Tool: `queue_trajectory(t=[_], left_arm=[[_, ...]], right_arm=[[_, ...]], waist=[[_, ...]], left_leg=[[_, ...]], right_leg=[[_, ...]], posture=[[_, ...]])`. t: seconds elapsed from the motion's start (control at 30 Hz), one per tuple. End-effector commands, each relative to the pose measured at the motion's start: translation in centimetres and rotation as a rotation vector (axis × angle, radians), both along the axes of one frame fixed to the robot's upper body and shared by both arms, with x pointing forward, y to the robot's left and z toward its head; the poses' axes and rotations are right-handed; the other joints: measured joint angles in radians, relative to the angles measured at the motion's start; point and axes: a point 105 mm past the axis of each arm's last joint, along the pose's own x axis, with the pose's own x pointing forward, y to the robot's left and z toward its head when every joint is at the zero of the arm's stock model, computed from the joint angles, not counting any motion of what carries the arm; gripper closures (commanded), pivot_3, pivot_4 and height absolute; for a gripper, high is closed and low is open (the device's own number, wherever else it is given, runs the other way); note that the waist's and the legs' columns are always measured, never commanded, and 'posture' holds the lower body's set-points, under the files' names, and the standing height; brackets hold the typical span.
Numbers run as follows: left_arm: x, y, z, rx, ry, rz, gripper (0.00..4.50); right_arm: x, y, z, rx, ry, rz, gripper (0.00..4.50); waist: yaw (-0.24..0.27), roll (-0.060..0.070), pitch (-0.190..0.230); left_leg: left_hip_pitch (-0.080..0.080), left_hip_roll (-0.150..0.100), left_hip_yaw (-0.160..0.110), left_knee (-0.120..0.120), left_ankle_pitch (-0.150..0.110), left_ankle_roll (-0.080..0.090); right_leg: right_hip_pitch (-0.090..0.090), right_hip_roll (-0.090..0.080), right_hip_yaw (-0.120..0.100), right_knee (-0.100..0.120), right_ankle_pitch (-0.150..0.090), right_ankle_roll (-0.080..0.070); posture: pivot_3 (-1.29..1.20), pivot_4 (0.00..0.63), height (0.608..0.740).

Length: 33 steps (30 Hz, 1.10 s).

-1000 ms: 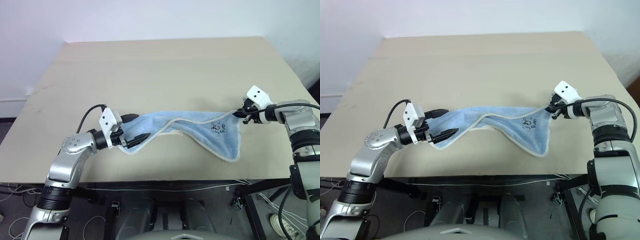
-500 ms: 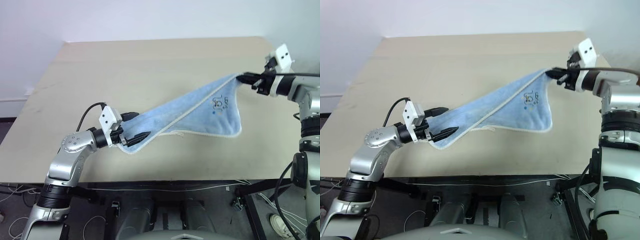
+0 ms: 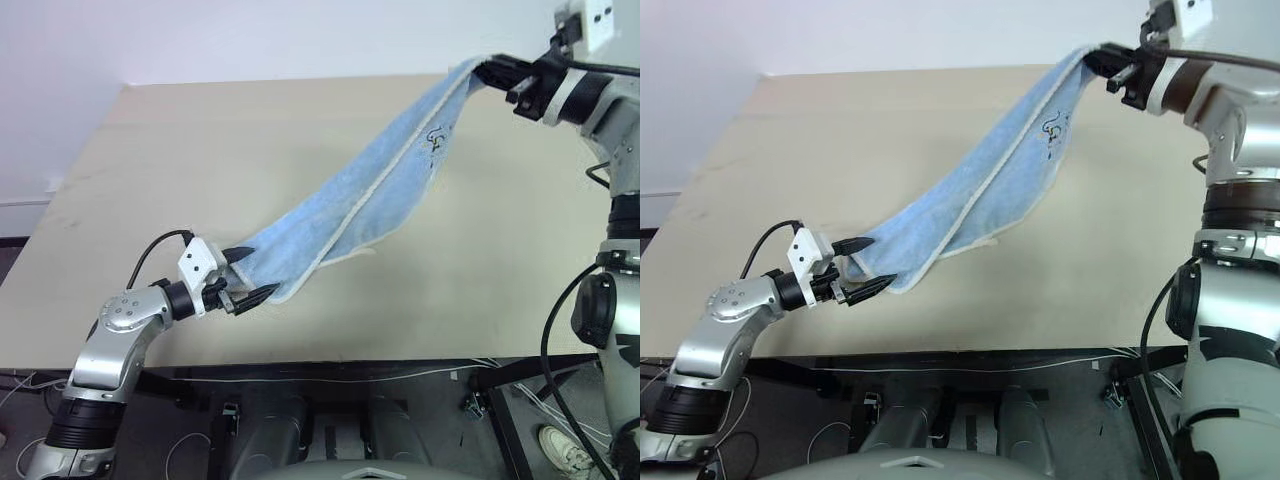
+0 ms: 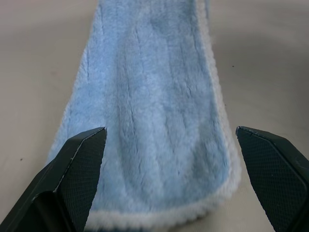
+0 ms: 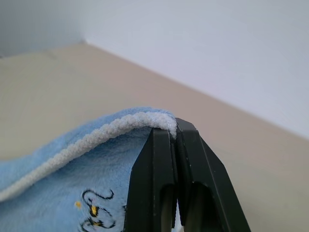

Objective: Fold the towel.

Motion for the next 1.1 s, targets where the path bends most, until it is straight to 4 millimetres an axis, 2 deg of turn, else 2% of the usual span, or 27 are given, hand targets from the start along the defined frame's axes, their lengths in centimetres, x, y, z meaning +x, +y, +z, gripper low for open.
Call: queue_trajectory(t=[0.03, 0.2, 0.33, 0.47, 0.67, 0.83, 1.0, 1.1], left_arm=[[-0.2, -0.3, 0.8, 0.007, -0.06, -0.012, 0.0], [-0.1, -0.4, 0.9, 0.008, -0.134, 0.002, 0.0], [-0.4, -1.8, 1.3, -0.028, -0.162, -0.028, 0.0], [-0.8, -2.8, -0.3, 0.108, -0.195, -0.091, 0.0], [0.2, -4.3, -0.2, 0.17, -0.251, -0.086, 0.0], [0.4, -3.8, -1.2, 0.265, -0.198, -0.07, 0.0], [-0.5, -3.9, -1.2, 0.294, -0.141, -0.101, 0.0], [-0.5, -3.3, -2.0, 0.353, -0.108, -0.08, 0.0]], right_arm=[[-0.7, 0.9, 2.3, 0.004, -0.081, 0.034, 4.45], [-0.8, 2.5, 3.7, -0.012, -0.12, 0.071, 4.45], [-0.3, 3.9, 4.6, -0.045, -0.113, 0.047, 4.45], [0.2, 5.3, 5.3, -0.049, -0.104, 0.043, 4.45], [0.9, 6.3, 5.4, -0.092, -0.097, 0.038, 4.45], [1.0, 6.5, 5.5, -0.086, -0.096, 0.041, 4.45], [1.2, 6.7, 5.0, -0.104, -0.091, 0.04, 4.45], [1.3, 6.6, 5.0, -0.098, -0.089, 0.035, 4.45]], waist=[[-0.001, 0.0, 0.0], [-0.004, 0.0, 0.0], [-0.003, 0.001, 0.0], [-0.002, 0.001, 0.0], [0.0, 0.001, 0.0], [-0.004, 0.001, 0.0], [-0.003, 0.001, 0.0], [-0.003, 0.001, 0.0]], left_leg=[[0.0, 0.0, 0.0, 0.0, 0.0, 0.0], [0.0, 0.0, 0.0, 0.0, 0.0, 0.0], [0.0, 0.0, 0.0, 0.0, 0.0, 0.0], [0.0, 0.0, 0.0, 0.0, 0.0, 0.0], [0.0, 0.0, 0.0, 0.0, 0.0, 0.0], [0.0, 0.0, 0.0, -0.001, 0.0, 0.0], [0.0, 0.0, 0.0, -0.001, 0.0, 0.0], [0.0, 0.0, 0.0, -0.001, 0.0, 0.0]], right_leg=[[0.0, 0.0, 0.0, 0.0, 0.0, 0.0], [-0.001, 0.0, 0.0, 0.0, 0.0, 0.0], [-0.001, 0.0, 0.001, 0.0, 0.0, 0.0], [-0.001, 0.0, 0.0, 0.0, 0.0, 0.0], [-0.001, 0.0, 0.0, 0.001, 0.0, 0.0], [-0.002, 0.0, 0.0, 0.001, 0.0, 0.0], [-0.002, 0.0, 0.001, 0.001, 0.0, 0.0], [-0.002, 0.0, 0.001, 0.001, 0.0, 0.0]], posture=[[0.0, 0.15, 0.74], [0.0, 0.15, 0.74], [0.0, 0.15, 0.74], [0.0, 0.15, 0.74], [0.0, 0.15, 0.74], [0.0, 0.15, 0.74], [0.0, 0.15, 0.74], [0.0, 0.15, 0.74]])
